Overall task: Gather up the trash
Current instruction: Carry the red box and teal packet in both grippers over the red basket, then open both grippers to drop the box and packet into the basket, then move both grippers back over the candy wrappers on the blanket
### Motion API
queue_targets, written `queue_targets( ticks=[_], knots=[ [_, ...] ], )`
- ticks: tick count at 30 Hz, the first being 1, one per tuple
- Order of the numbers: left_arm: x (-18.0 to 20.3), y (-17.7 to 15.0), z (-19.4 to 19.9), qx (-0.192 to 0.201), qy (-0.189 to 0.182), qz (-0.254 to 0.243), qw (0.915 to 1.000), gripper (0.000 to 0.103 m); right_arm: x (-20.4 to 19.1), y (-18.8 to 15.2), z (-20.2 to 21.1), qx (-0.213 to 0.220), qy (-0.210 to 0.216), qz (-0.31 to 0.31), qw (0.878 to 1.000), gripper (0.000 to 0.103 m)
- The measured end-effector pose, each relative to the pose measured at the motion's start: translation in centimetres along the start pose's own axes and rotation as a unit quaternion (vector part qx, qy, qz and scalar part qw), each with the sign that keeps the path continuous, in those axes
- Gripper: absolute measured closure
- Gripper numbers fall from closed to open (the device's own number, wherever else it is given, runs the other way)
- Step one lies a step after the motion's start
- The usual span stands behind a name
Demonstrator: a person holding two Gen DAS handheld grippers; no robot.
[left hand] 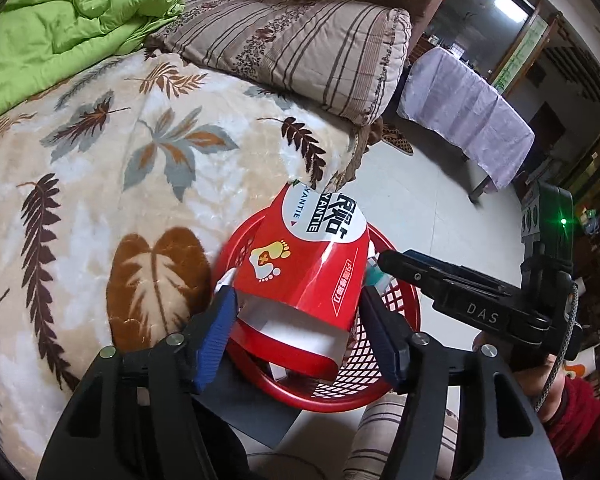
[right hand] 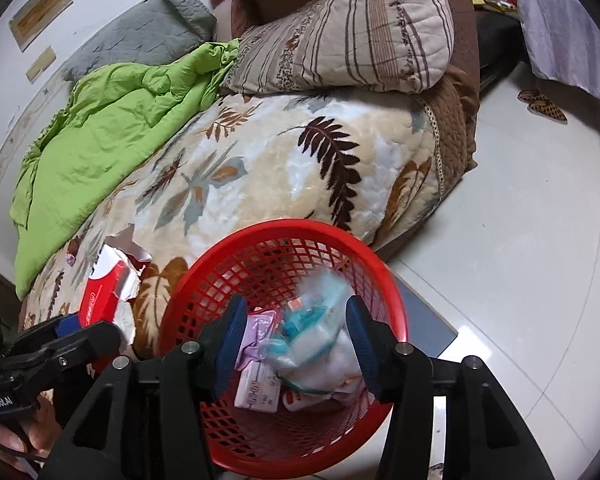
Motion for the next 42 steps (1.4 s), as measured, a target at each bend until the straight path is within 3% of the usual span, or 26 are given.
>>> queue_targets(
  ticks=[5, 11, 14, 18, 21, 24, 28, 32, 35, 38, 42],
  knots=[
    [-0.2, 0.1, 0.7, 0.013, -0.010, 0.003, 0.9999, 0.032, -1.1, 0.9, 0.5, 0.018, 0.001, 0.012, 1.000, 0.048],
    [0.2, 0.4, 1.0, 0.010, -0.031, 0.005, 0.9994, 0.030, -2.2, 2.7, 2.4, 0.056, -0.006, 0.012, 0.998, 0.048],
    [-0.5, 0.2, 2.2, 0.022, -0.013, -0.003, 0.9997, 0.030, -3.1, 3.3, 2.9, 0.065, 0.003, 0.018, 0.998, 0.048],
    [-4.0, 0.0, 5.0, 0.048, 0.003, 0.042, 0.9980, 0.030, -5.7, 4.2, 2.4, 0.058, 0.032, 0.035, 0.997, 0.048],
    [-7.8, -0.3, 7.7, 0.075, 0.052, 0.074, 0.9931, 0.030, -9.1, 4.9, 1.3, 0.050, 0.060, 0.061, 0.995, 0.048],
    [-12.6, -0.8, 10.8, 0.101, 0.103, 0.113, 0.9830, 0.030, -13.4, 5.7, -0.5, 0.036, 0.098, 0.083, 0.991, 0.048],
    [-20.4, -1.6, 15.0, 0.129, 0.179, 0.184, 0.9577, 0.030, -19.4, 5.8, -3.0, 0.026, 0.136, 0.123, 0.983, 0.048],
    [-28.0, -1.9, 18.2, 0.151, 0.224, 0.242, 0.9320, 0.032, -25.8, 5.7, -6.5, -0.005, 0.174, 0.166, 0.971, 0.048],
    [-33.7, -1.3, 19.2, 0.162, 0.238, 0.280, 0.9158, 0.042, -29.3, 5.8, -8.9, -0.023, 0.191, 0.180, 0.965, 0.048],
    [-38.1, -0.1, 18.6, 0.162, 0.242, 0.305, 0.9066, 0.048, -31.9, 6.3, -10.5, -0.027, 0.206, 0.185, 0.960, 0.048],
    [-41.7, 1.5, 16.5, 0.154, 0.248, 0.316, 0.9026, 0.049, -33.6, 6.7, -11.8, -0.027, 0.214, 0.193, 0.957, 0.048]
  ],
)
Point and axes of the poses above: each gripper's, at about its wrist camera, not at the fingertips, and z roughly against the way its jaws point, x to its right, y to its top, the point moved 1 cm from there along -z, roughly the way its jaws point, and after that the axes turned 1 degree about z, right-handed, at the moved point
